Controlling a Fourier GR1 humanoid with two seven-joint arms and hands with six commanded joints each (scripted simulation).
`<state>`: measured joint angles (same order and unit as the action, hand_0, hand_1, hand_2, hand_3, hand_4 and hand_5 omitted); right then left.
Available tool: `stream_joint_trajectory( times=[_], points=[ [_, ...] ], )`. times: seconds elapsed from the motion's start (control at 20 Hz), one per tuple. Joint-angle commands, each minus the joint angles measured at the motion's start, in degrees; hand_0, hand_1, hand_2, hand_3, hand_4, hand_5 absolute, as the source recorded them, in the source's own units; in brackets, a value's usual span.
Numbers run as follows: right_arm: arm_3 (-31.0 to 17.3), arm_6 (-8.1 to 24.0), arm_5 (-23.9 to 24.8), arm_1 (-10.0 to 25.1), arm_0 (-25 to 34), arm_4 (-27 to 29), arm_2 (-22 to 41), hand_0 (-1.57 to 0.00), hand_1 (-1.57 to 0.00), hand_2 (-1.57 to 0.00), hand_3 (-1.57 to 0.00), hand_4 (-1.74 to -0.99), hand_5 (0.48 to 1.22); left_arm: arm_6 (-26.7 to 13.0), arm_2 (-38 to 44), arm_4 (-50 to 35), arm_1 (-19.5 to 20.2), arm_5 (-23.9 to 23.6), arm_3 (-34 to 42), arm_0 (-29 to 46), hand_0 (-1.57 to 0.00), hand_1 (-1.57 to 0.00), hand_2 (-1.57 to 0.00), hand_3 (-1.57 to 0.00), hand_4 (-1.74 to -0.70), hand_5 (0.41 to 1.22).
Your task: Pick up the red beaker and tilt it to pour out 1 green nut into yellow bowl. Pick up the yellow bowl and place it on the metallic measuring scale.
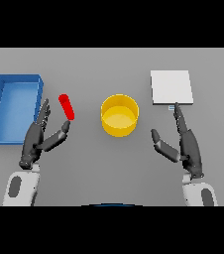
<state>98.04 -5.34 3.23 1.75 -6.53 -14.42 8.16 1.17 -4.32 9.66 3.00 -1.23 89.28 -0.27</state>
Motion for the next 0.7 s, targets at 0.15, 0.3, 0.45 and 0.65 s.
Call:
stream_joint_trajectory(
  times=[0.15,0.3,0.45,0.65],
  points=[
    [-0.23,-0.71,-0.23,-0.40,0.01,0.55,0.01,0.00,0.00,0.00,0.00,-1.204,0.661,1.61,1.59,0.83,-0.45,-1.62,-8.05,-6.71,0.00,0.00,0.00,0.00,-1.15,0.636],
    [0.00,-1.01,-0.63,0.06,0.12,1.28,-0.48,0.00,0.00,0.00,0.00,-1.229,0.667,2.07,3.77,-0.12,0.26,-1.69,-13.71,-11.38,0.00,0.00,0.00,0.00,-1.15,0.629],
    [-0.26,-0.84,-0.57,0.07,0.10,0.94,-0.37,0.00,0.00,0.00,0.00,-1.239,0.668,5.63,4.83,-0.13,-0.72,-2.34,-20.38,-15.04,0.00,0.00,0.00,0.00,-1.18,0.635],
    [-0.62,-0.27,-0.69,0.36,0.72,1.02,-0.63,0.00,0.00,0.00,0.00,-1.247,0.675,9.41,5.56,1.19,-1.00,-3.88,-26.83,-18.94,0.00,0.00,0.00,0.00,-1.22,0.643]
  ],
)
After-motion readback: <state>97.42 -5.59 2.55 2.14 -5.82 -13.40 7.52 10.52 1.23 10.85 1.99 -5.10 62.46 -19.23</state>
